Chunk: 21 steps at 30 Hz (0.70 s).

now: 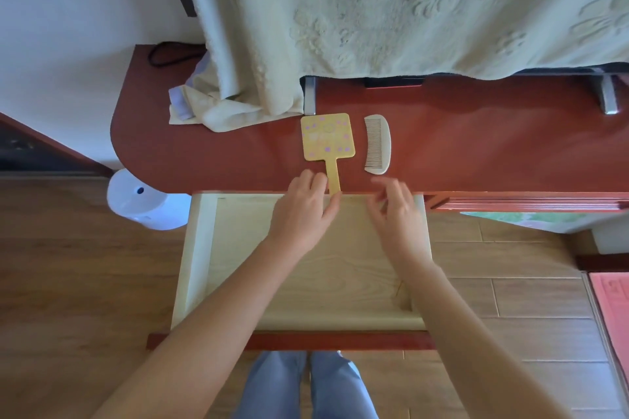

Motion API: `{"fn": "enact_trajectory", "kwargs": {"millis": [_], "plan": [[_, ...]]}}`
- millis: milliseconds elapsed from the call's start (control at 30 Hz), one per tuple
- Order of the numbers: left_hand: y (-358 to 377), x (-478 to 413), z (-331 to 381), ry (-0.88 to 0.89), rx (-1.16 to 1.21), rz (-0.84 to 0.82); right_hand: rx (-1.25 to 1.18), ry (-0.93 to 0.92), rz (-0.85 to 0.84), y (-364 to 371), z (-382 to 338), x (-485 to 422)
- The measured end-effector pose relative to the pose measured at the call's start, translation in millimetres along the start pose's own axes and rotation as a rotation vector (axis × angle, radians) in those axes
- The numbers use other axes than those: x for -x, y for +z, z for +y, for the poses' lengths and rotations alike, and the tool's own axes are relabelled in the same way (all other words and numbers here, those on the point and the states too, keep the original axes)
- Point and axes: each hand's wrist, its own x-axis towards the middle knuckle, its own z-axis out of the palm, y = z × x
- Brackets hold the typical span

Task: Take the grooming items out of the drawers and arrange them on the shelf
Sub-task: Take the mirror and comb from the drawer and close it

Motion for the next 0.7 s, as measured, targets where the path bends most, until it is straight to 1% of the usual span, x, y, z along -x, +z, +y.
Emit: {"fn": "enact_trajectory", "kwargs": {"millis": [67,133,267,367,433,533,700], "plan": [[2.7,46.2,-11.8,0.104,0.015,-0.01,0.079,-0.11,-0.081,5.1,7.9,47.7],[8.8,92.3,-23.7,0.127,-0.011,-0.069,0.182,-0.227,-0.163,11.4,20.4,91.2],[14.4,165.7,-41.8,0.148,-0.026,-0.144,0.364,-0.287,-0.322,16.9,41.9,152.6],[22.5,198.5,-52.6,0.202,-0.1,-0.171,0.472,-0.335,-0.407,20.2,56.5,171.0],[30.0,206.9,-58.4,0.193,-0.17,-0.179,0.506,-0.328,-0.395,21.6,57.8,170.1],[35.8,203.7,-62.4,0.11,-0.229,-0.201,0.492,-0.28,-0.325,23.6,54.3,160.3],[36.5,186.0,-61.8,0.021,-0.177,-0.176,0.519,-0.293,-0.272,25.8,58.5,140.6]]}}
